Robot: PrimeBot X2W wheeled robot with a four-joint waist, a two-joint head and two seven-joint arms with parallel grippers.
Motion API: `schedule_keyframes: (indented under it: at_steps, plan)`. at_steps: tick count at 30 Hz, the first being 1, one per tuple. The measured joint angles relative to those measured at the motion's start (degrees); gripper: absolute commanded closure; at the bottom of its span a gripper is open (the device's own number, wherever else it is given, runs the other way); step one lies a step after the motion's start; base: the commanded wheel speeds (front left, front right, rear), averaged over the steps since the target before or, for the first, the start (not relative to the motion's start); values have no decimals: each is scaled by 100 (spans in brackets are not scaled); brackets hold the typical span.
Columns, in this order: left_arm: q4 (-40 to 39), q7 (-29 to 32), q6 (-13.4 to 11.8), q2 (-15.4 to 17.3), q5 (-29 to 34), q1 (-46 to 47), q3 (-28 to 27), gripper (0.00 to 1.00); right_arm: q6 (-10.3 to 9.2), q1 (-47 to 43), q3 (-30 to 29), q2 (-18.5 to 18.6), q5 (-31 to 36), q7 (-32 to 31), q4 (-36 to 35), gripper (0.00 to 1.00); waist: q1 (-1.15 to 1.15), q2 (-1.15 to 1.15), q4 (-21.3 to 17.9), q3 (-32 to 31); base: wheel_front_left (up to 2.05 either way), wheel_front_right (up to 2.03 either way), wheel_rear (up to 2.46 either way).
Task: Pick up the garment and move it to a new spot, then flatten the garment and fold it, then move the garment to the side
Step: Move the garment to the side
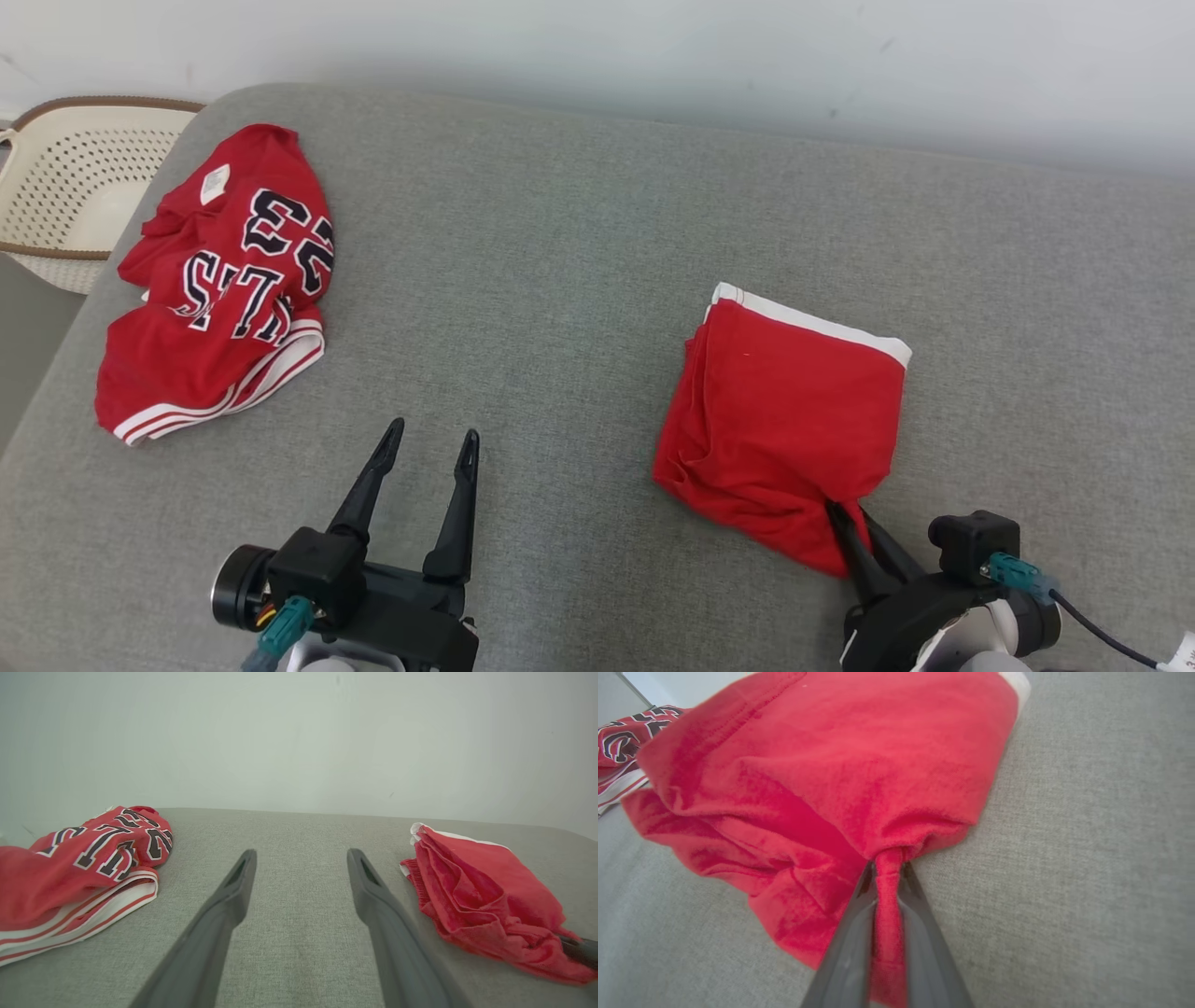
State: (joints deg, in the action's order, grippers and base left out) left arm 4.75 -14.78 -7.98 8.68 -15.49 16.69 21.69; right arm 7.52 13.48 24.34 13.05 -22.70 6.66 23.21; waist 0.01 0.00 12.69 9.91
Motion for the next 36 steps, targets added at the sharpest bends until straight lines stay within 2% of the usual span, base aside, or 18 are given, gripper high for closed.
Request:
schedule_keyframes:
  at_steps: [4, 9, 21, 29, 36]
  plan:
    - [-5, -14, 22, -8, 2, 33, -7, 0, 1, 40, -54, 42, -33, 98, 35, 100, 0, 0, -111, 25, 0, 0, 0]
    - [-155, -18, 5, 11, 8, 76, -52, 0, 0, 38, -41, 308, 103, 146, -49, 100, 0, 0, -403, 85, 0, 0, 0]
    - [-568, -8, 126, 119, 165, 458, 32, 0, 1, 298, -220, 1056, 387, 331, 48, 100, -1, 0, -1403, 419, 0, 0, 0]
    - [-881, 213, 204, 318, 352, 826, 102, 0, 1, 1644, -276, 1391, 330, 638, 938, 100, 0, 0, -2019, 889, 0, 0, 0]
    - [-1152, 422, 343, 379, 474, 1186, 304, 0, 1, 2539, -637, 1726, 301, 800, 1922, 100, 0, 1, -2282, 1402, 0, 0, 0]
